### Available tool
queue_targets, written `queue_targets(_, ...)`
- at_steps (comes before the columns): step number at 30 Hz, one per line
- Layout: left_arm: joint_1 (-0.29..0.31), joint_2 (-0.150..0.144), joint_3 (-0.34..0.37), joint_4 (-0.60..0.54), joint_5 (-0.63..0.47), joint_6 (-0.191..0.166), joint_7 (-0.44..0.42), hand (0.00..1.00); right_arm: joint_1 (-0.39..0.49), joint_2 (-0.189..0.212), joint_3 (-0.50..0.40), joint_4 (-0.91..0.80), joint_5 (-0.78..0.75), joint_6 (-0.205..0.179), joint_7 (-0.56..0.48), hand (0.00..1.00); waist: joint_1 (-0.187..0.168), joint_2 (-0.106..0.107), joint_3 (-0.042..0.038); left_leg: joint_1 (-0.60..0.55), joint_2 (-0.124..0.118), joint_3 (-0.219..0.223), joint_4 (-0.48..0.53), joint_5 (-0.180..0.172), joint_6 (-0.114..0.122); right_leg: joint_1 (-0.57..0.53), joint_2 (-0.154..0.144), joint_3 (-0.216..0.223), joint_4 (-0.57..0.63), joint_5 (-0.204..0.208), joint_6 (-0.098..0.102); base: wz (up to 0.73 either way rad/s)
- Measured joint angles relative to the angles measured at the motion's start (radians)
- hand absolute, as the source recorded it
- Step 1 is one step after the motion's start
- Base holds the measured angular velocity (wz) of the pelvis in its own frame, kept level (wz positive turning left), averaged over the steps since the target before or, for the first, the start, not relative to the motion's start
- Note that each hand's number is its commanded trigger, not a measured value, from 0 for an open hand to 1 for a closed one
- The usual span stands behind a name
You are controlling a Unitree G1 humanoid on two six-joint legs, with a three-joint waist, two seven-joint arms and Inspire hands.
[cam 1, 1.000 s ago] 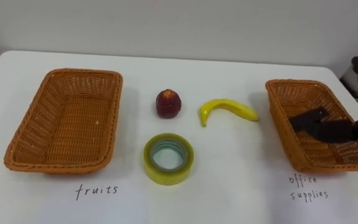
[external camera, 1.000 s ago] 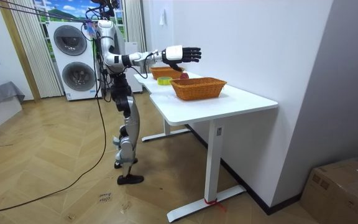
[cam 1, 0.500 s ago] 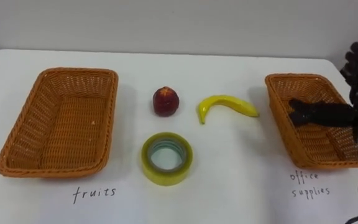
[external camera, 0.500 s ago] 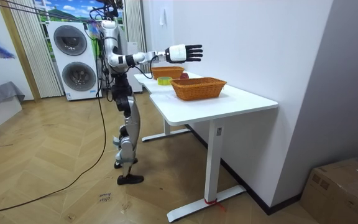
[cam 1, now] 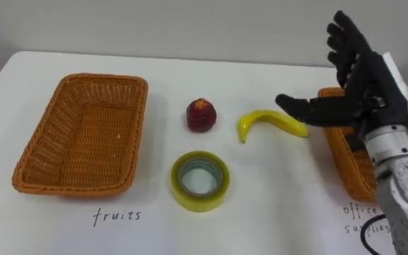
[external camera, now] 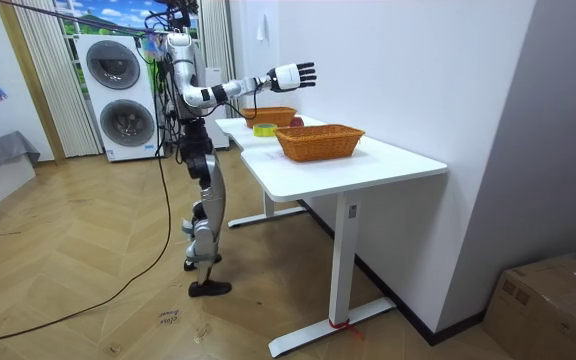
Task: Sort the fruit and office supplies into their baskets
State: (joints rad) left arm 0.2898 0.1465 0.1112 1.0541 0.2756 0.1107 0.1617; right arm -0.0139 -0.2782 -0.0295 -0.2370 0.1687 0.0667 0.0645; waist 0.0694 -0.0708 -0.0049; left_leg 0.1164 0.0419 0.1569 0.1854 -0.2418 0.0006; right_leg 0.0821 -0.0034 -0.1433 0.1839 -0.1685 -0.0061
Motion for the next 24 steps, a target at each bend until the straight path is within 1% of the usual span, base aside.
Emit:
queue_targets(4, -0.01, 0.001, -0.018, -0.001, -0.003, 0.003, -0.018, 0.0, -0.007, 0.001, 0.049, 0.0, -0.017, 0.001, 0.029, 0.0, 0.001, -0.007, 0.0027, -0.004, -0.001, -0.009, -0.002, -0.001, 0.0, 0.003, -0.002, -0.011, 0.001, 0.0, 0.0, 0.08)
queue_targets(5, -0.013, 0.0, -0.019, -0.001, -0.005, 0.006, -0.023, 0.0, -0.007, 0.002, 0.058, 0.0, -0.017, 0.002, 0.041, 0.0, 0.01, -0.009, 0.0032, -0.005, -0.001, -0.01, 0.0, -0.001, 0.0, 0.003, -0.002, -0.012, 0.001, 0.0, 0.0, 0.0)
queue_targets(7, -0.023, 0.0, -0.019, -0.001, -0.008, 0.013, -0.025, 0.0, -0.007, 0.002, 0.069, 0.001, -0.016, 0.012, 0.05, 0.0, 0.018, -0.013, 0.0041, -0.006, -0.002, -0.01, 0.002, -0.001, 0.0, 0.003, -0.003, -0.013, 0.001, 0.0, 0.0, 0.0)
queue_targets(9, -0.027, 0.001, -0.019, -0.001, -0.008, 0.016, -0.025, 0.0, -0.007, 0.005, 0.089, 0.005, -0.016, 0.032, 0.061, 0.0, 0.023, -0.02, 0.0042, -0.009, -0.002, -0.011, 0.004, -0.001, 0.0, 0.002, -0.003, -0.016, 0.0, 0.0, 0.0, 0.02)
queue_targets(10, -0.028, 0.001, -0.019, -0.001, -0.007, 0.018, -0.025, 0.0, -0.007, 0.007, 0.094, 0.005, -0.017, 0.036, 0.065, 0.0, 0.024, -0.022, 0.0045, -0.009, -0.003, -0.012, 0.004, -0.001, 0.0, 0.002, -0.004, -0.018, 0.0, 0.0, 0.0, 0.05)
queue_targets(12, -0.034, 0.001, -0.019, -0.001, -0.005, 0.026, -0.025, 0.0, -0.007, 0.021, 0.103, 0.013, -0.017, 0.042, 0.082, 0.0, 0.024, -0.027, 0.0058, -0.014, -0.003, -0.02, 0.004, -0.001, 0.0, 0.001, -0.004, -0.026, -0.001, 0.0, 0.0, 0.09)
queue_targets(14, -0.035, 0.001, -0.019, -0.001, -0.004, 0.035, -0.025, 0.0, -0.008, 0.024, 0.121, 0.037, -0.024, 0.044, 0.089, 0.0, 0.026, -0.027, 0.0055, -0.016, -0.003, -0.023, 0.004, -0.001, 0.0, 0.0, -0.004, -0.03, 0.0, 0.0, 0.0, 0.06)
queue_targets(18, -0.04, 0.0, -0.019, -0.009, 0.001, 0.043, -0.024, 0.0, -0.008, 0.032, 0.133, 0.085, -0.067, 0.068, 0.124, 0.0, 0.026, -0.023, 0.0072, -0.021, -0.002, -0.03, 0.004, 0.0, 0.0, -0.005, -0.005, -0.049, -0.001, 0.0, 0.0, 0.05)
queue_targets(22, -0.041, -0.002, -0.019, -0.023, 0.001, 0.044, -0.016, 0.0, -0.007, 0.04, 0.136, 0.088, -0.112, 0.069, 0.13, 0.0, 0.032, -0.021, 0.0078, -0.023, -0.002, -0.035, 0.004, 0.0, 0.0, -0.005, -0.005, -0.057, -0.001, 0.0, 0.0, 0.03)
queue_targets(24, -0.043, -0.003, -0.019, -0.036, 0.001, 0.044, -0.011, 0.0, -0.007, 0.041, 0.148, 0.105, -0.133, 0.069, 0.13, 0.0, 0.044, -0.022, 0.0069, -0.022, -0.002, -0.036, 0.005, 0.0, 0.0, -0.003, -0.006, -0.057, -0.001, 0.0, 0.0, 0.0)
